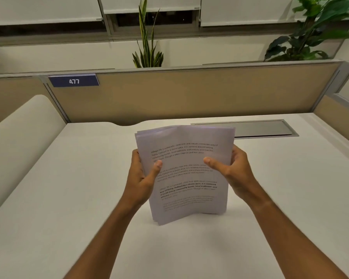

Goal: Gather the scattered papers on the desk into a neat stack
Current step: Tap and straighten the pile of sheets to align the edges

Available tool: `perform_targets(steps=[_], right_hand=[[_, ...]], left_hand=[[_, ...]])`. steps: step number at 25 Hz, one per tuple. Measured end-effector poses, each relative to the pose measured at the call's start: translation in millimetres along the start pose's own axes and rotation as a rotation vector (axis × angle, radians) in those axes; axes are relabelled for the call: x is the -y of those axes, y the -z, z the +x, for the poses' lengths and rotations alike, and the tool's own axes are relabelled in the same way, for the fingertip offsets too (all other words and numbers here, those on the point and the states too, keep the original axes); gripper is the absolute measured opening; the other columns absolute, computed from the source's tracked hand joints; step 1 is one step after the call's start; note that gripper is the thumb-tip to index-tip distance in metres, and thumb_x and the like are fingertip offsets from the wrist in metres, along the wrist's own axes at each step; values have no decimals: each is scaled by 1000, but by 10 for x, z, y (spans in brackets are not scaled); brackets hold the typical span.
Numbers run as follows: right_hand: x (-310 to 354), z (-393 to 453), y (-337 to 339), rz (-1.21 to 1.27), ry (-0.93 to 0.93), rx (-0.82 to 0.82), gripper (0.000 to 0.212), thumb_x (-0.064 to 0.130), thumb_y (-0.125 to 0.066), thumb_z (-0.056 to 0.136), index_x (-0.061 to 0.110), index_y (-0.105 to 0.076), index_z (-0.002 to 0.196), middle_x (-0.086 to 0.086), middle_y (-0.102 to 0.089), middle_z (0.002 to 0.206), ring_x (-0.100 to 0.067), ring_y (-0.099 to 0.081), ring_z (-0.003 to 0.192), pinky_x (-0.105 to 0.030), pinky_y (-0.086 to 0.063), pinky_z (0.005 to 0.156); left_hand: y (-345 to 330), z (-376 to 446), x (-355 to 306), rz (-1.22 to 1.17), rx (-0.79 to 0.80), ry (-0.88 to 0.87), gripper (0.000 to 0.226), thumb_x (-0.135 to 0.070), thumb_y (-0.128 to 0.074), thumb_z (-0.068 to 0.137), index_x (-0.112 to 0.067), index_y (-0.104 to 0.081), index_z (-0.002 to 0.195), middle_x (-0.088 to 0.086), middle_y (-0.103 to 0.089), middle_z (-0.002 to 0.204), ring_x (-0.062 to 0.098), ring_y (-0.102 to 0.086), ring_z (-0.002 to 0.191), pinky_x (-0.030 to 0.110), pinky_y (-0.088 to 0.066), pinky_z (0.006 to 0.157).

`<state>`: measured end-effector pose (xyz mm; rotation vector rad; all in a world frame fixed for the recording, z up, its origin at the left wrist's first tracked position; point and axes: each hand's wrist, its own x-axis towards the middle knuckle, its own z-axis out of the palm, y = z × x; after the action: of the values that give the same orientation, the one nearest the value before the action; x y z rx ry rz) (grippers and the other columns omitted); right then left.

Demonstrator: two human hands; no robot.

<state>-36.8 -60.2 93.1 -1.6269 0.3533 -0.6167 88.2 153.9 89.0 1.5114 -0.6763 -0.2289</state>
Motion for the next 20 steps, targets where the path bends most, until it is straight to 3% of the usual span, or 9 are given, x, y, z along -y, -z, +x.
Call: perform_targets(steps=[5,10,13,16,20], right_hand=[[-118,6,135,-19,-40,-1,37,12,-77,82,14,-64,116,-7,-73,110,-29,-71,95,-47,-61,81],[-130,34,400,-126,10,5,12,8,-71,87,11,-68,98,0,-76,94,-25,-72,87,-45,-60,83],[-158,28,346,-187,8,28,11,9,-69,88,8,-70,99,-4,-76,98,-26,-72,89,-44,-61,82],[-122,53,350,-99,57,-17,10,8,-71,87,15,-72,94,1,-77,93,-24,-73,87,-35,-61,77],[-117,110,274,26,47,-10,23,9,-73,85,17,-69,106,0,-77,104,-22,-72,94,-28,-59,77]], left_hand=[[89,60,61,-11,0,23,21,-28,-61,88,-31,-51,107,-14,-68,105,11,-68,100,22,-57,68],[346,137,120,158,8,11,21,-11,-62,92,-31,-66,96,-19,-74,96,11,-70,92,20,-57,75],[303,117,154,218,-9,13,22,-10,-62,92,-31,-67,94,-17,-75,93,12,-70,90,27,-58,79],[314,130,122,185,-69,-42,22,-10,-60,94,-31,-67,94,-14,-74,94,14,-69,91,27,-59,78],[207,140,97,129,6,-38,16,-18,-50,100,-28,-62,104,-6,-70,105,15,-66,99,29,-57,83]])
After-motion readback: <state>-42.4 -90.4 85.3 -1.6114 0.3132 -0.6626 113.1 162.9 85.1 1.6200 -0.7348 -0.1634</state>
